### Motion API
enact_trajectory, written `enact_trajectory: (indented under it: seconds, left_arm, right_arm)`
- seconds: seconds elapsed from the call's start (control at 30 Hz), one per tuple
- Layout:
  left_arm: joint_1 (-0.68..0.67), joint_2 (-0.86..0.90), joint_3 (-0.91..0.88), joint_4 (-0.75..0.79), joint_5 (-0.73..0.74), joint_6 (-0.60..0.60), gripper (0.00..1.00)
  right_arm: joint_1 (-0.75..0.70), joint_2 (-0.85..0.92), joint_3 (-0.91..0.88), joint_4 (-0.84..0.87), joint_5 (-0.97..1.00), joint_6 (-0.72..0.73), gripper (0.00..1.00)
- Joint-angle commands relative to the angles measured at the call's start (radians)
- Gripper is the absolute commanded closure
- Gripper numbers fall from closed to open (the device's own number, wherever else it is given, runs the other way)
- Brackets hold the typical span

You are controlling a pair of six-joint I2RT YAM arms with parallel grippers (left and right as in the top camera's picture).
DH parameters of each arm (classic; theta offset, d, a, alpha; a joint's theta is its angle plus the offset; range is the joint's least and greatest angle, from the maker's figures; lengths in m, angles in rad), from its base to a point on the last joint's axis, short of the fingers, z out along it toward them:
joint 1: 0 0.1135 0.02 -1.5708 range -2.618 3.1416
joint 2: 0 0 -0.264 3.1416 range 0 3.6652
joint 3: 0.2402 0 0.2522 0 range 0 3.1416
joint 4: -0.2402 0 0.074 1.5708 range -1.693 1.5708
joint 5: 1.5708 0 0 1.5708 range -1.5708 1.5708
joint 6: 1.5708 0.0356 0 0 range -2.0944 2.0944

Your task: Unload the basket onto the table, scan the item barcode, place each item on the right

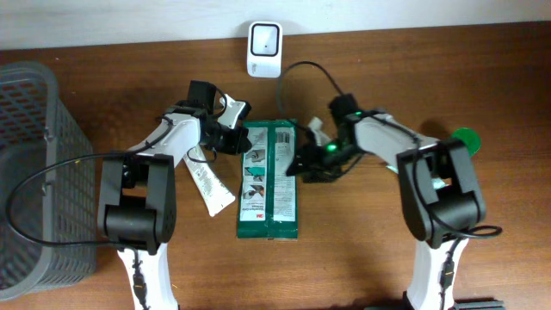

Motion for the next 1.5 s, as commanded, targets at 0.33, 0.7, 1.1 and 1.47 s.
enact_trajectory:
  seconds: [0.33, 0.7, 1.1, 1.47]
  left_arm:
    - [0.001, 0.036, -0.008, -0.006, -0.016, 0.013, 1.00]
    - [0.001, 0.036, -0.008, -0.047, -0.035, 0.014, 1.00]
    - [0.001, 0.036, -0.008, -0.050, -0.032, 0.013, 1.00]
    - [0.001, 0.036, -0.008, -0.074, -0.032, 0.013, 1.00]
  right_arm:
    - [0.184, -0.038, -0.123, 0.377, 0.056, 0.358, 0.49]
    - [0.069, -0.116, -0.089, 0.382, 0.011, 0.322, 0.64]
    - [0.132, -0.156, -0.171, 0.508, 0.202, 0.389, 0.78]
    - [-0.004, -0.423, -0.161, 0.105, 0.319, 0.012, 0.46]
